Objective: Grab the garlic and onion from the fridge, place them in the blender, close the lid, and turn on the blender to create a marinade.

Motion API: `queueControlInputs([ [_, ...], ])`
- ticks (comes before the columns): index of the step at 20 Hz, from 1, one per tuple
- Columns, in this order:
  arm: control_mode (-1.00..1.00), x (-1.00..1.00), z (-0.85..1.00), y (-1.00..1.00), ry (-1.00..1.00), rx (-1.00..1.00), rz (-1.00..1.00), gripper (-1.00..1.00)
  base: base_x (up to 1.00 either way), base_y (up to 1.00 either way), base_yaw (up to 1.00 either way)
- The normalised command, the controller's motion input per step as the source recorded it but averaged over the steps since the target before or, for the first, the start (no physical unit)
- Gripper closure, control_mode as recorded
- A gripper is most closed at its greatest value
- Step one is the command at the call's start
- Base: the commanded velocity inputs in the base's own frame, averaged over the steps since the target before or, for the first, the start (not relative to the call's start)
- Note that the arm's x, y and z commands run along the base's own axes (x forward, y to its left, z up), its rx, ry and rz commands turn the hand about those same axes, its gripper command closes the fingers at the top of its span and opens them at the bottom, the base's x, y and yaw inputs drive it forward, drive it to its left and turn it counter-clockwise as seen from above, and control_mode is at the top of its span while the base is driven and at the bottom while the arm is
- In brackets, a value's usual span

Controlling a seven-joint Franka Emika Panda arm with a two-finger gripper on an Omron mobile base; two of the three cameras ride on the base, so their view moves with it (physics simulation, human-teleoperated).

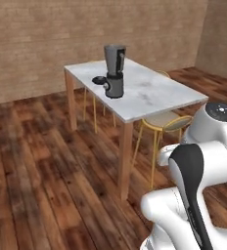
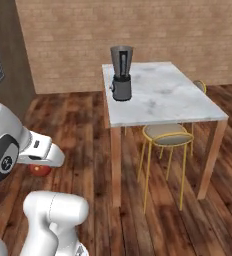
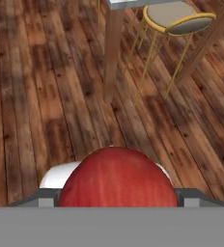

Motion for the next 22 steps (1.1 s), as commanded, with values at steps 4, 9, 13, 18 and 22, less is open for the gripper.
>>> queueControlInputs([
  [4, 1.0, 0.0, 0.0, 0.0, 0.0, 0.0, 0.0, 1.0, 1.0, 1.0, -0.3],
  [9, 1.0, 0.0, 0.0, 0.0, 0.0, 0.0, 0.0, 1.0, 0.96, 0.85, -0.44],
  [13, 1.0, 0.0, 0.0, 0.0, 0.0, 0.0, 0.0, 1.0, 0.83, 0.78, -0.53],
  [18, 1.0, 0.0, 0.0, 0.0, 0.0, 0.0, 0.0, 1.0, 0.58, 0.82, -0.54],
  [22, 1.0, 0.0, 0.0, 0.0, 0.0, 0.0, 0.0, 1.0, 0.24, 0.93, -0.51],
])
